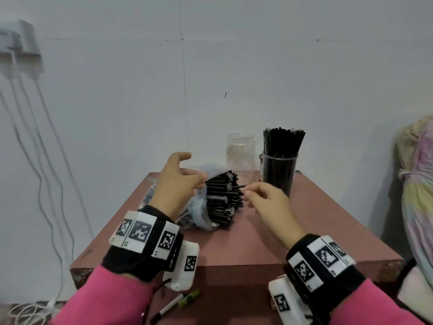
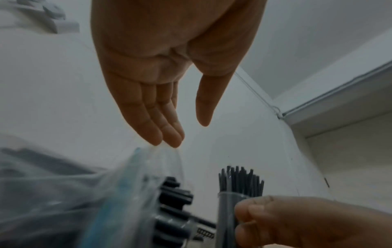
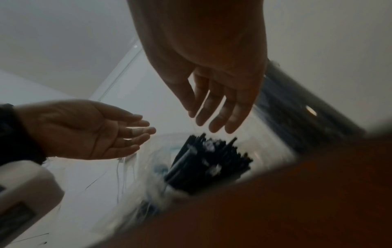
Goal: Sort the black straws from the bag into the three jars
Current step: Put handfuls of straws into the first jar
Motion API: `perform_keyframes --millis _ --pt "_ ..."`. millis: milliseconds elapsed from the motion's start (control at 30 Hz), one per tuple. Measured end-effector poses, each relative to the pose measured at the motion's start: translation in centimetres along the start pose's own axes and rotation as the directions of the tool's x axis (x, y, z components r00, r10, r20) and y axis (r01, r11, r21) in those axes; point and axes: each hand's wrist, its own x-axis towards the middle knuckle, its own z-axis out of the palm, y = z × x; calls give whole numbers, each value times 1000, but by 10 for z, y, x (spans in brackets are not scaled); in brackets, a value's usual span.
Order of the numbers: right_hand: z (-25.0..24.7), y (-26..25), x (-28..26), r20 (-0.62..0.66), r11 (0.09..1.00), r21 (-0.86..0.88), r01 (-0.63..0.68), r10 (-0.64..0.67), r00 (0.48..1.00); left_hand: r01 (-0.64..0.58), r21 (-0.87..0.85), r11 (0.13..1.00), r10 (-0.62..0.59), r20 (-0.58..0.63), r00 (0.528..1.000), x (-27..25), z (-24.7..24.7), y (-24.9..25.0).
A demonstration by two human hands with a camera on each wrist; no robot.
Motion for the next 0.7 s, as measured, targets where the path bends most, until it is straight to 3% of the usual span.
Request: perform_keyframes --millis 167,300,433,600,700 --pt "43 28 -16 -51 996 -4 -86 86 995 -67 398 915 71 3 997 -8 -11 -36" --pt "62 29 -19 -32 998 -13 -61 60 998 48 516 855 -84 45 995 -17 -1 -56" --pt "65 30 -20 21 999 -32 -39 40 999 9 638 770 5 -20 1000 -25 7 -73" --pt "62 40 -18 -30 994 70 -83 86 996 -125 566 815 175 -35 984 -27 10 -97" --pt "61 43 -19 -82 986 140 -87 99 992 -127 450 884 166 -48 985 -23 9 -102"
